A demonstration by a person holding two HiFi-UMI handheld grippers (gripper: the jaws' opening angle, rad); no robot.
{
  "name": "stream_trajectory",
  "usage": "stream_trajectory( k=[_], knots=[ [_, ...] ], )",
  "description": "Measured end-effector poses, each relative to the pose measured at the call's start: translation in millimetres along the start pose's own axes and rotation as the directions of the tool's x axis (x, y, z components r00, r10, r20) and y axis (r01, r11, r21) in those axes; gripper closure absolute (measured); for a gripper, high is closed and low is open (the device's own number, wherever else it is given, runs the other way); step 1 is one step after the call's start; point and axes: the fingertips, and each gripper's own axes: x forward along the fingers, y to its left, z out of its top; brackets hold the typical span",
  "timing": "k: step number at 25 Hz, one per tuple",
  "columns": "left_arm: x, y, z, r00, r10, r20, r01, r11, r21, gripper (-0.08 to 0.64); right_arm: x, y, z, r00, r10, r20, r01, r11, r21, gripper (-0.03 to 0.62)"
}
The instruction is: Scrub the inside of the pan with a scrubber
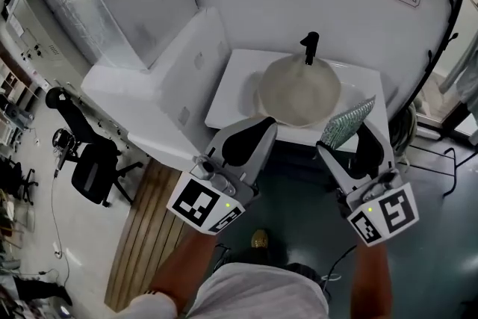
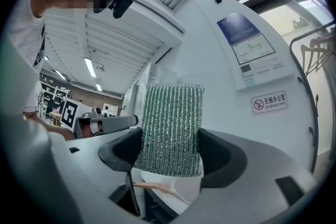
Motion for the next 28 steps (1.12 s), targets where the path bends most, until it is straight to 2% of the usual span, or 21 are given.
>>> stream_trajectory(
  k=[6, 13, 28],
  knots=[
    [27.4, 43.3, -22.9, 0.999, -0.025, -0.021, 0.025, 0.999, -0.026, 0.545, 39.4, -24.7, -13.3, 0.999, -0.036, -0.036, 0.036, 0.999, -0.011, 0.253],
    [56.2, 78.2, -45.7, 0.998, -0.005, -0.056, 0.002, 0.999, -0.047, 0.545, 70.6, -53.5, -26.2, 0.997, -0.031, -0.075, 0.028, 0.999, -0.031, 0.253],
    [137.6, 141.0, -85.9, 0.984, 0.136, -0.113, -0.134, 0.991, 0.025, 0.545, 147.6, -136.5, -48.3, 0.994, 0.094, -0.058, -0.096, 0.995, -0.031, 0.253]
  ],
)
